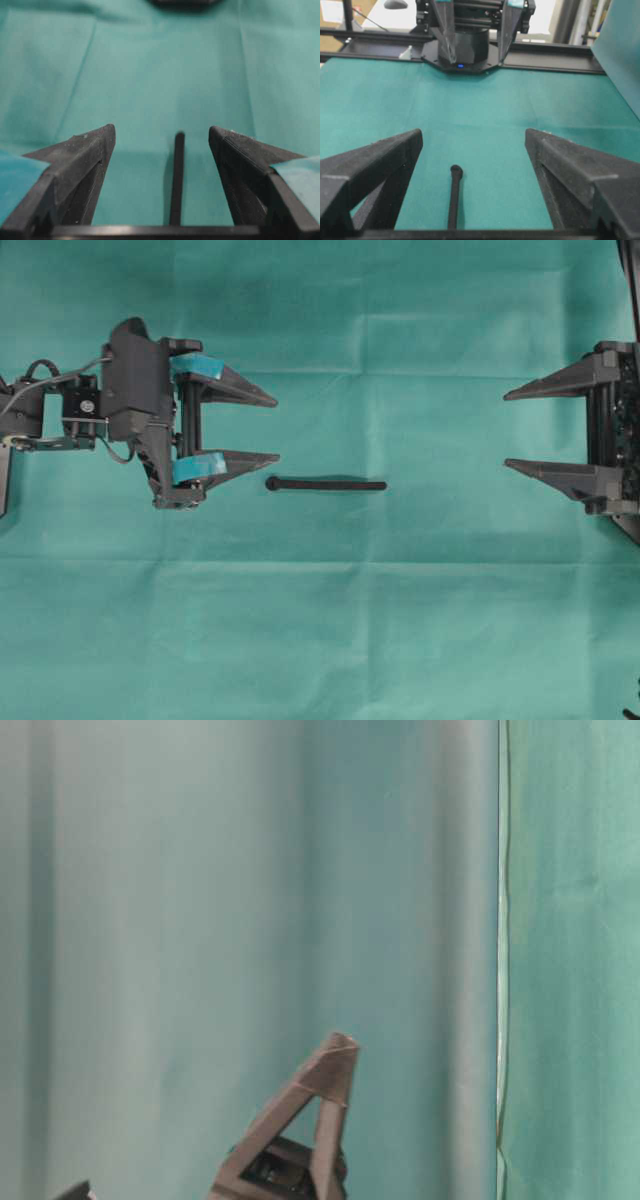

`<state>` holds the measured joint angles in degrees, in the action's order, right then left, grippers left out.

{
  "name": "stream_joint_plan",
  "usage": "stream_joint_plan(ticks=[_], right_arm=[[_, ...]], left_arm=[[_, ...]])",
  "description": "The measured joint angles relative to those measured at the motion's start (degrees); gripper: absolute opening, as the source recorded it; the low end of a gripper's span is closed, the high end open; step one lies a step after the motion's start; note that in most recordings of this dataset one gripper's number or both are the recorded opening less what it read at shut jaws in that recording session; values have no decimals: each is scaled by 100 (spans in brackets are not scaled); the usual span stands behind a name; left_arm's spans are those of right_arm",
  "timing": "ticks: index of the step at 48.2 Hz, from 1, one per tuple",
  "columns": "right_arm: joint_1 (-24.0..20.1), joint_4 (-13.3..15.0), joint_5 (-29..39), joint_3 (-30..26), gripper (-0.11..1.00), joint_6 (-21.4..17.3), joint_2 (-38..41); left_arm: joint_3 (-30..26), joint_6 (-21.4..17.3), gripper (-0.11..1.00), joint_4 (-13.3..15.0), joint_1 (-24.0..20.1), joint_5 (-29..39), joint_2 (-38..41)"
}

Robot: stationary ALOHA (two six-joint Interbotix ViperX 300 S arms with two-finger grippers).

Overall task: Peel off the Velcro with your right arm.
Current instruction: 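Move the left gripper toward the left end of the black Velcro strap, then close the left gripper on the strap's left end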

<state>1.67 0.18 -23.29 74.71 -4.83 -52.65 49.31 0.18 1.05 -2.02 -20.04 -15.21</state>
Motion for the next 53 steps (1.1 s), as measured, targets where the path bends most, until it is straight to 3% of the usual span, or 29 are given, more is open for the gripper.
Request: stream_joint_plan(ticks=[25,53], right_arm=[[0,-9,0,44,76,0,0],[0,0,-105,123,76,-70,-53]], left_arm=[[-984,0,79,0,26,2215,483],[-1371,-9,79,-9,44,2364,1494]])
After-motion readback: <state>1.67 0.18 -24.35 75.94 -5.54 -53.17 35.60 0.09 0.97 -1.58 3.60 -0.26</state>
